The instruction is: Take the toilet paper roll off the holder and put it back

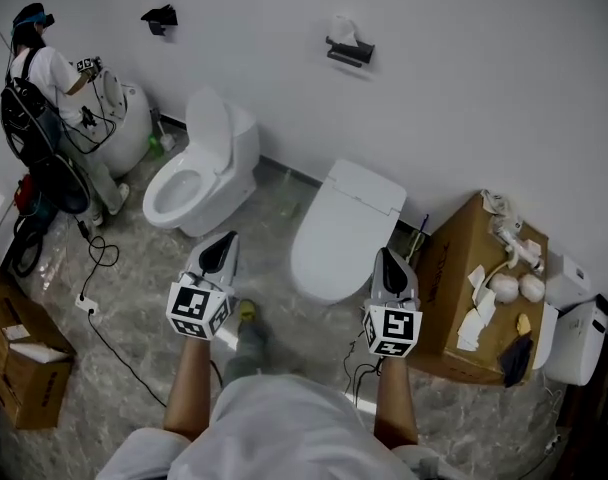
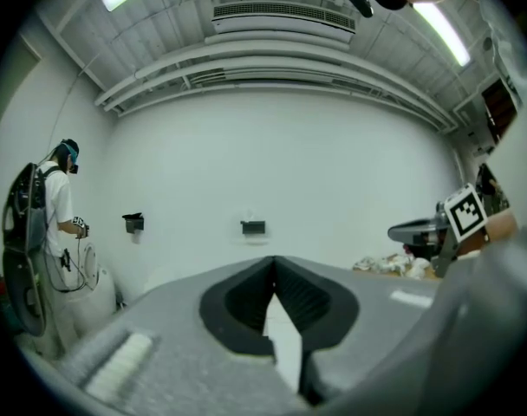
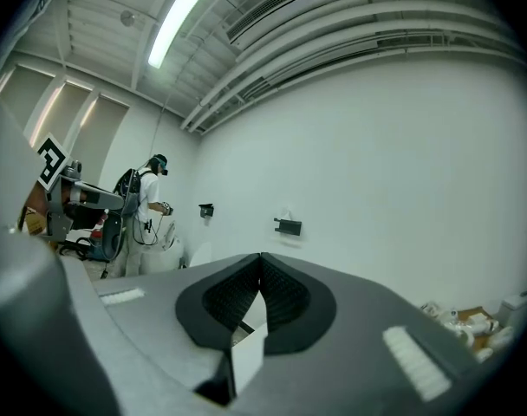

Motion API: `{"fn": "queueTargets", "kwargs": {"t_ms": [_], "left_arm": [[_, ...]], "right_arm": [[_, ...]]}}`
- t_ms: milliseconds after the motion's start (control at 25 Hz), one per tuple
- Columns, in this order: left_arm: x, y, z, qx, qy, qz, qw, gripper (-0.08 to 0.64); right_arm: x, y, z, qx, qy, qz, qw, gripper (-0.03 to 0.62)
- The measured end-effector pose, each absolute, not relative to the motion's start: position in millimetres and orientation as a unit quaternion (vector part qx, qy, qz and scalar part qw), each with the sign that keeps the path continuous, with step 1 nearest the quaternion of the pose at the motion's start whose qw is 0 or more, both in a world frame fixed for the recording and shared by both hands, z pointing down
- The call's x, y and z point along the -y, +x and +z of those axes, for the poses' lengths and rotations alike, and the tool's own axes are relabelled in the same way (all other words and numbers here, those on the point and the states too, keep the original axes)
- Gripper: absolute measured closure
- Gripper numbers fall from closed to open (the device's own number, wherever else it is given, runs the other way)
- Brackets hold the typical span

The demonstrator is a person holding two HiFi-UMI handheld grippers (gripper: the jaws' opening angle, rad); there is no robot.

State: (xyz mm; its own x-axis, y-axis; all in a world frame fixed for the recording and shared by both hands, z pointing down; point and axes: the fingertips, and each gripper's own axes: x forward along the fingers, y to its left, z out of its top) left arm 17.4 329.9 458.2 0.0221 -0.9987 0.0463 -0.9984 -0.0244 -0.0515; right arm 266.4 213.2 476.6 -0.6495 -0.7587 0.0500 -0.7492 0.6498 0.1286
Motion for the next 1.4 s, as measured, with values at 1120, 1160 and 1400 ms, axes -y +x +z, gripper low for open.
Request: {"fn": "queueTargets", "kwargs": {"t_ms": [1120,1160,1400], "left_arm": [[-50,-239,450,-0.62,-0.784,-0.026,-0.011,0.56],[-40,-239,451,-0.616,-0.787,-0.025,-0.011,0.56],[33,-243,454,-0.599,-0.8,-0.026,-0.008,0.56]], "right_arm": [[17,45,453,0.843,0.533,-0.051,0.054,0.591],[24,44,452,0.841,0.537,-0.052,0.051,0.591],[88,33,455,0.835,0.546,-0.048,0.044,0.591]]}}
